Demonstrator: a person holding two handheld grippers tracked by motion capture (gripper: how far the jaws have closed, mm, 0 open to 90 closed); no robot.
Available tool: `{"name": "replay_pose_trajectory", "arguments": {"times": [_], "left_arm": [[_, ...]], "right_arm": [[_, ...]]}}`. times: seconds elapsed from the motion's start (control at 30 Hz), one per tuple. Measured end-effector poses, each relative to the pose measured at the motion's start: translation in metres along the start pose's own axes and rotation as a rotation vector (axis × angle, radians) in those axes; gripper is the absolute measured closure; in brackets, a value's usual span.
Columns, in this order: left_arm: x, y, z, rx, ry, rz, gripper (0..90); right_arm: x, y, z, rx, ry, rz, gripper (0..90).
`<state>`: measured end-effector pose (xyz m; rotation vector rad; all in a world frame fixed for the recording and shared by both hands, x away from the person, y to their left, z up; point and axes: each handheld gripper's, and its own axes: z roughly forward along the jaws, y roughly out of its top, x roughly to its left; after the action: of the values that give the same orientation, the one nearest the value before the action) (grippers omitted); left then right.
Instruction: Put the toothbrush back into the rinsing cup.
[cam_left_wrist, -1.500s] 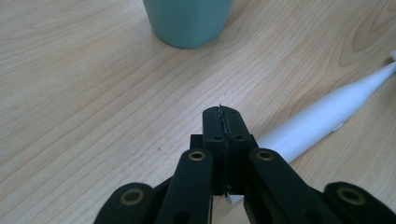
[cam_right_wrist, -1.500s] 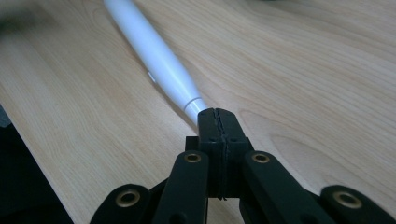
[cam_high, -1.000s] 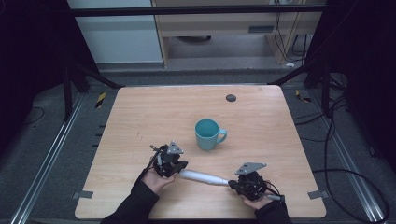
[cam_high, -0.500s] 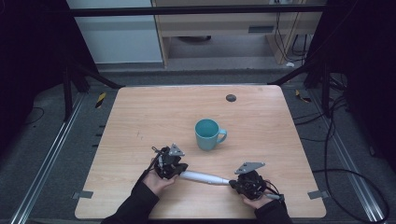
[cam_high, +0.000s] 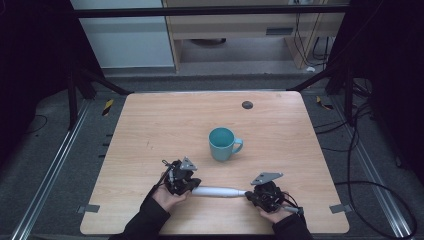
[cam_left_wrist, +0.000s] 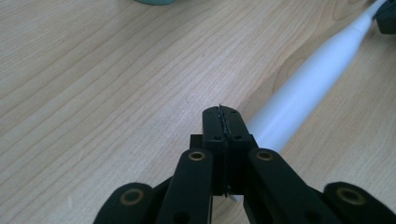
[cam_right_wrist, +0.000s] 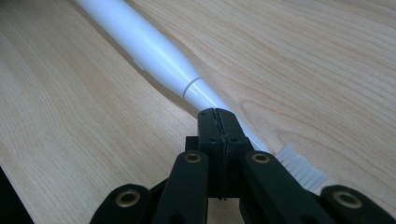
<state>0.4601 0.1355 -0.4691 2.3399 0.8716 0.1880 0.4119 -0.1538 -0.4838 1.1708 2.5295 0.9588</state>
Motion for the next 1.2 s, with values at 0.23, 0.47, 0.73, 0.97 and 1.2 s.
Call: {"name": "replay_pose_trajectory", "arguments": {"times": [0.23,0.47,0.73,0.97,1.2], "left_arm": [[-0.005,-0.003,-0.001,0.008,-0.011,0.017,89.9],[-0.008,-0.006,-0.003,0.01,-0.02,0.02,89.9],[-0.011,-0.01,-0.005,0.016,-0.024,0.024,89.9],[-0.014,-0.014,-0.008,0.015,-0.034,0.018,89.9],[-0.016,-0.016,-0.007,0.022,-0.037,0.024,89.9]], "right_arm": [[0.0,0.002,0.002,-0.001,-0.007,0.0,90.0],[-0.002,0.002,0.003,-0.003,-0.011,0.0,90.0],[-0.001,0.003,0.006,0.004,-0.017,0.002,90.0],[-0.003,0.005,0.008,-0.006,-0.025,0.005,90.0],[-0.004,0.008,0.01,-0.012,-0.032,0.014,90.0]]}}
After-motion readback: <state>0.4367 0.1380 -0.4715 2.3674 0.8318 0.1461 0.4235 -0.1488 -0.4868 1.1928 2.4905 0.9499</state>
